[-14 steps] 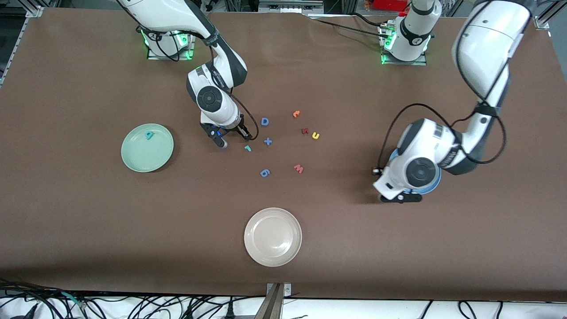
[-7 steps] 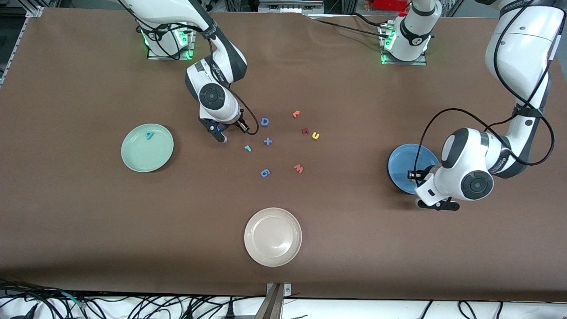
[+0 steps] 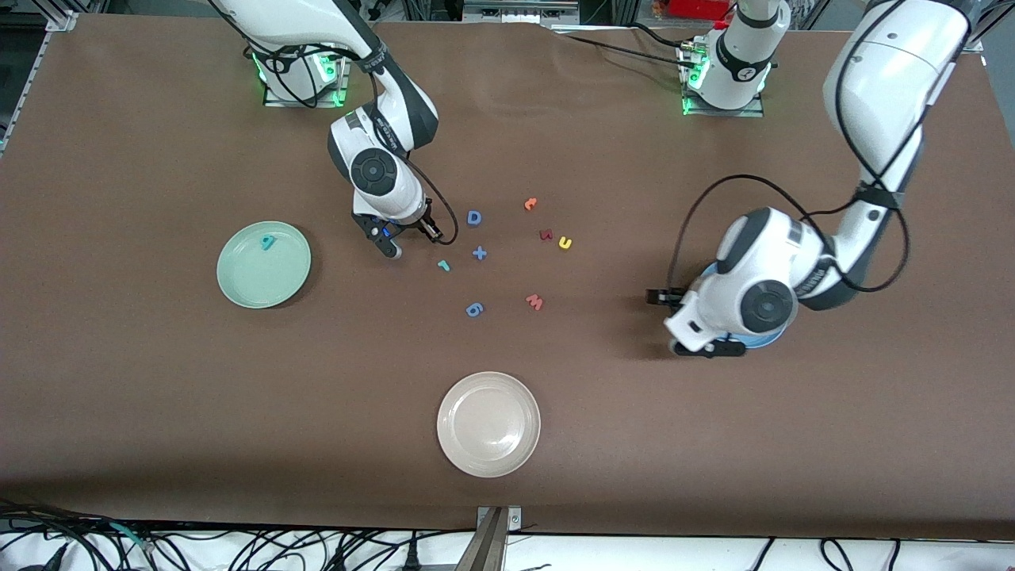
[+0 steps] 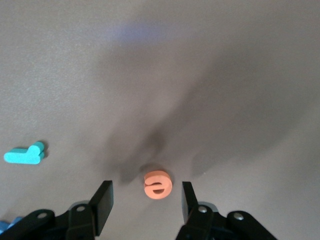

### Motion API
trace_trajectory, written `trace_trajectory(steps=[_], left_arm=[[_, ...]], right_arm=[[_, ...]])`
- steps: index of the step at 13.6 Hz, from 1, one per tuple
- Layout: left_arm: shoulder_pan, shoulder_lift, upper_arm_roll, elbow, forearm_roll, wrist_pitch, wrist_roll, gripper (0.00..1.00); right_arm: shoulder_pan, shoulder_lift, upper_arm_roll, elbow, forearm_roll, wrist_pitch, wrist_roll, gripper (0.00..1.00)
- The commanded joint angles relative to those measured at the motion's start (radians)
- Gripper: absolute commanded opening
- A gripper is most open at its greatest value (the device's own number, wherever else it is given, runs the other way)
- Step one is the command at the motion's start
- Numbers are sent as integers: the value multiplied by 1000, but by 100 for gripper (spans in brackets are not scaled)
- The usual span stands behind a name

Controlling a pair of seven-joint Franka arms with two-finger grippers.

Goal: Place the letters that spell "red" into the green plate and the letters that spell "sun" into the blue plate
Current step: 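Drop the s on the blue plate while the right gripper grasps the orange e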

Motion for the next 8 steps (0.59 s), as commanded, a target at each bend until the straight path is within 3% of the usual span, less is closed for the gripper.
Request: trace_trajectory(steps=[1, 4, 8], left_arm=[[13, -23, -74, -130, 3, 158, -162, 100], [-16, -47, -88, -271, 5, 357, -364, 100], [-74, -43, -86, -294, 19, 365, -795, 100]], right_arm=[[8, -11, -5, -42, -19, 26, 30, 61], [8, -9, -4, -48, -19, 27, 28, 61], [8, -5, -2, -47, -16, 73, 31, 61]])
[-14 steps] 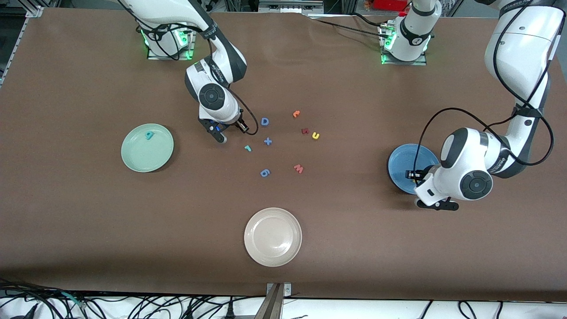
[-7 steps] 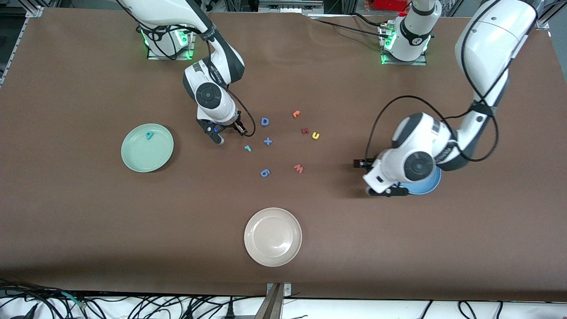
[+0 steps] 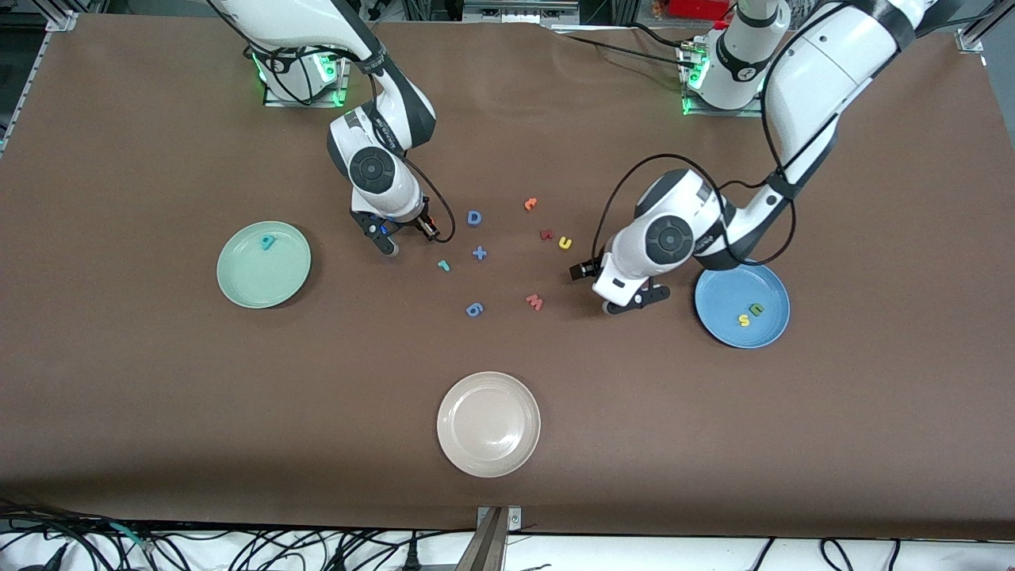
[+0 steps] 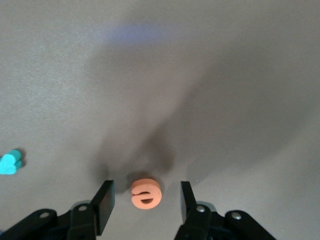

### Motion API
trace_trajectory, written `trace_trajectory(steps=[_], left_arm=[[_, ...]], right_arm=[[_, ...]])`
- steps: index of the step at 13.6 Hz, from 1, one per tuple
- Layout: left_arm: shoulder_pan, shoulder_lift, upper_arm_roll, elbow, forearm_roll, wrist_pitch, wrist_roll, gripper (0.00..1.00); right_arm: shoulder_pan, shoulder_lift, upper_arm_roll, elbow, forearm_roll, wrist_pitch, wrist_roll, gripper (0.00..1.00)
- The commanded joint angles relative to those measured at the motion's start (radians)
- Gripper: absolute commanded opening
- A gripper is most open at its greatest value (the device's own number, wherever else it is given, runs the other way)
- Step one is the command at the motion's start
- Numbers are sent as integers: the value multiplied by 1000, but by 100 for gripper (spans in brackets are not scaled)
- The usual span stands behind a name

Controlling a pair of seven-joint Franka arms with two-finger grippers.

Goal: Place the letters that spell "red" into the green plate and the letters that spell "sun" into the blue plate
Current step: 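Lift the orange e with the right gripper while the left gripper reaches the yellow u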

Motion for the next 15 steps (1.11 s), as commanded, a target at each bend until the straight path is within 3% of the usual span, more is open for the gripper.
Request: trace_trajectory(steps=[1, 5, 8, 11, 15], left_arm=[[-21, -44, -1, -30, 15, 7, -249, 100], [-70, -44, -3, -33, 71, 23, -539, 100], [-84, -50, -3, -94, 105, 136, -647, 100], [-90, -56, -3, -187, 235, 269, -794, 100], [-115, -58, -6, -207, 338, 269, -951, 100]], right_arm=[[8, -3, -2, -14, -18, 42, 37, 61], [11, 3, 1, -15, -18, 42, 57, 60], [21, 3, 3, -15, -16, 43, 77, 57], [23, 5, 1, -15, -18, 43, 82, 53], [31, 13, -1, -15, -19, 43, 77, 53]])
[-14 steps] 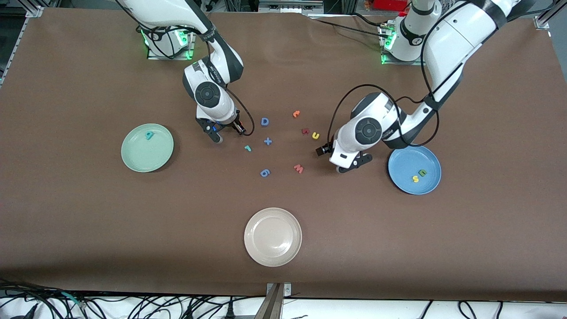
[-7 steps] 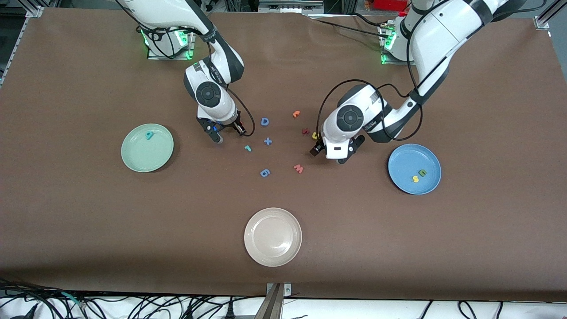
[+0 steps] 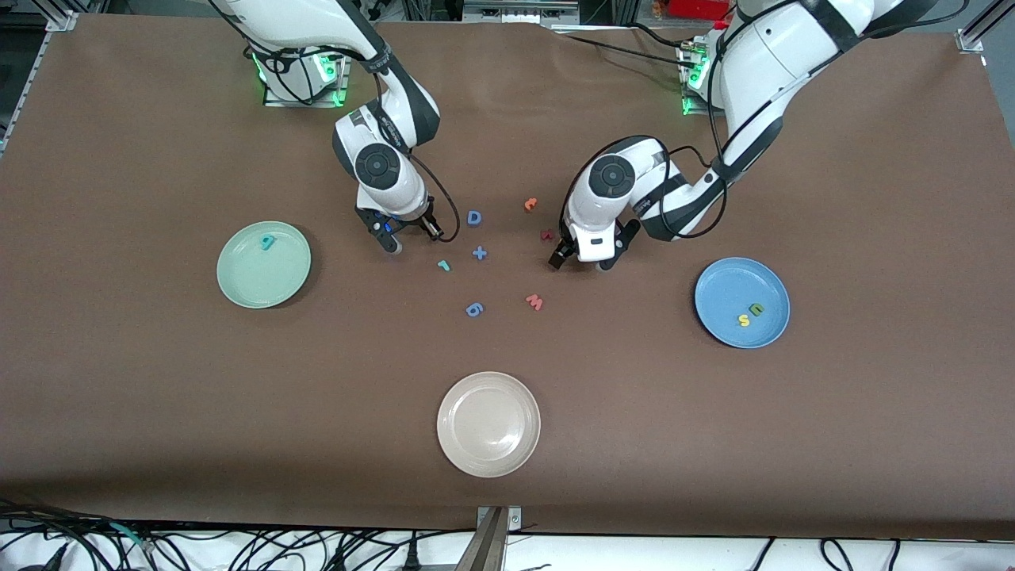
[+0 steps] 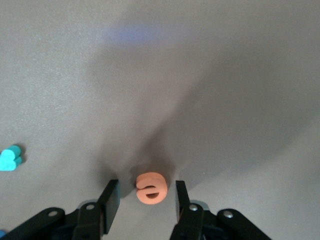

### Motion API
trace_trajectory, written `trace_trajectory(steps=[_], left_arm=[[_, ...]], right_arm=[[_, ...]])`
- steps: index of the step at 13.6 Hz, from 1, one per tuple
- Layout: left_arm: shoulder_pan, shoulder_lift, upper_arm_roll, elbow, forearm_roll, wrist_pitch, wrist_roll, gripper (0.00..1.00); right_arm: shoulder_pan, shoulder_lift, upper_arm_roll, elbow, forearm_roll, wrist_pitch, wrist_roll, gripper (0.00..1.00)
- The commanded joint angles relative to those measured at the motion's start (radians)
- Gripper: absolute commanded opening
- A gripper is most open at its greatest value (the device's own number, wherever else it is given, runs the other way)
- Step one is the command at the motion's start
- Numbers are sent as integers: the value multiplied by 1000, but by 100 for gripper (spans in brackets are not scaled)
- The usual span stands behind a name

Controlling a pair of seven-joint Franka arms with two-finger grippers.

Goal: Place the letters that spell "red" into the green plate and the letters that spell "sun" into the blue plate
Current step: 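Lift the orange e with the right gripper while the left gripper reaches the yellow u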

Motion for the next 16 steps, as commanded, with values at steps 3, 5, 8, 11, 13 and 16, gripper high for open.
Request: trace_trajectory(steps=[3, 5, 8, 11, 13, 16], left_arm=[[-28, -44, -2, -29, 78, 7, -148, 99], [-34, -44, -2, -26, 81, 8, -168, 97], [-42, -40, -2, -26, 84, 8, -178, 95], [-48, -33, -2, -23, 84, 8, -180, 88], [-50, -27, -1, -22, 84, 8, -180, 81], [-50, -23, 7, -20, 104, 8, -182, 75]], right_arm=[[13, 1, -3, -11, -19, 18, 22, 24], [13, 1, -3, -11, -21, 18, 16, 8], [13, 1, -4, -5, -21, 15, 14, 0], [10, -28, -29, 7, -21, -19, -21, 0], [9, -39, -84, 68, -19, -117, -113, 0], [4, -39, -169, 196, -18, -310, -237, 0]])
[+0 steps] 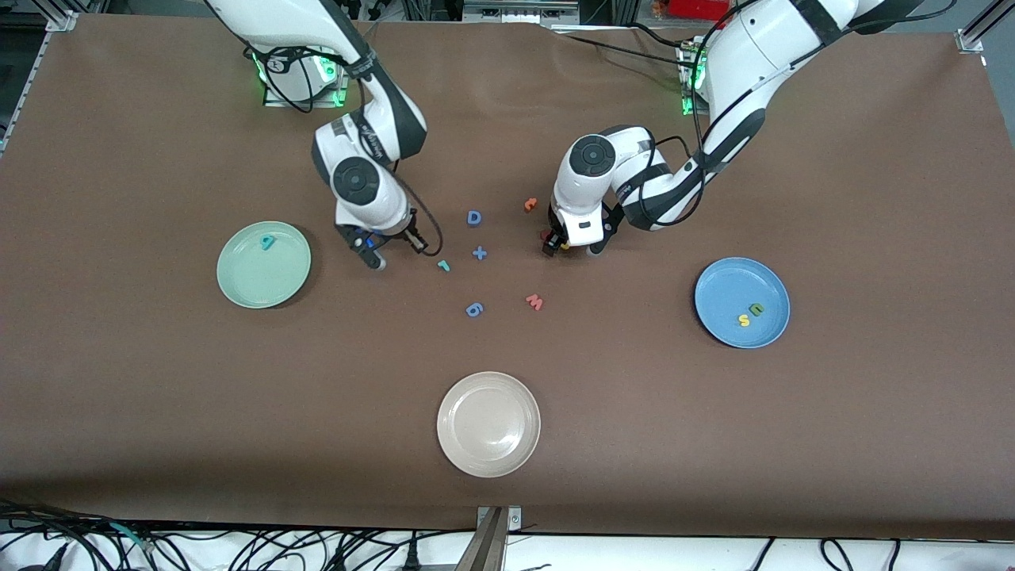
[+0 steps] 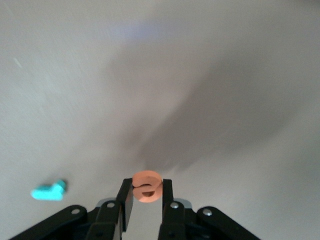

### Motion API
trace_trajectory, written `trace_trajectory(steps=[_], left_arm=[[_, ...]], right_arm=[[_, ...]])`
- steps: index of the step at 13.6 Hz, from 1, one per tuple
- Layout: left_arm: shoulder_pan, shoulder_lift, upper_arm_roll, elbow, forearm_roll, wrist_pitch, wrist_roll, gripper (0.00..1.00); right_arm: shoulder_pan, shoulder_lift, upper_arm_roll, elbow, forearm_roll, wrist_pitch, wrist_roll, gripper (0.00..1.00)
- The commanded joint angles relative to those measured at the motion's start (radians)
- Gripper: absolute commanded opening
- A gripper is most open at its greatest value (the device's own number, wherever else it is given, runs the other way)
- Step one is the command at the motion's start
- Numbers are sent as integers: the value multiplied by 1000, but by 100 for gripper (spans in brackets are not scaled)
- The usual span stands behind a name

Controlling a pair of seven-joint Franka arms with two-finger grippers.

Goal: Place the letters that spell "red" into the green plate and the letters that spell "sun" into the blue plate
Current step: 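Drop the e on the green plate while the left gripper grasps the yellow u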

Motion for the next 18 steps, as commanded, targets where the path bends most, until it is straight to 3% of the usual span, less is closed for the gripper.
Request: trace_trajectory(steps=[1, 4, 9, 12, 18], left_arm=[[-5, -9, 10, -9, 49, 9, -44, 72], [-1, 2, 13, -6, 67, 19, -46, 71], [-7, 8, 16, -6, 70, 23, -70, 22], [-7, 10, 22, -6, 72, 23, -70, 16], [-5, 19, 30, 8, 107, 16, -60, 7]], right_arm=[[0, -8, -82, 118, -10, -212, -122, 0], [-2, -10, -220, 171, -3, -384, -365, 0], [-2, -19, -374, 118, -3, -411, -636, 0], [-26, -6, -409, 24, 0, -273, -754, 0], [-43, 29, -408, -91, 8, -69, -783, 0]])
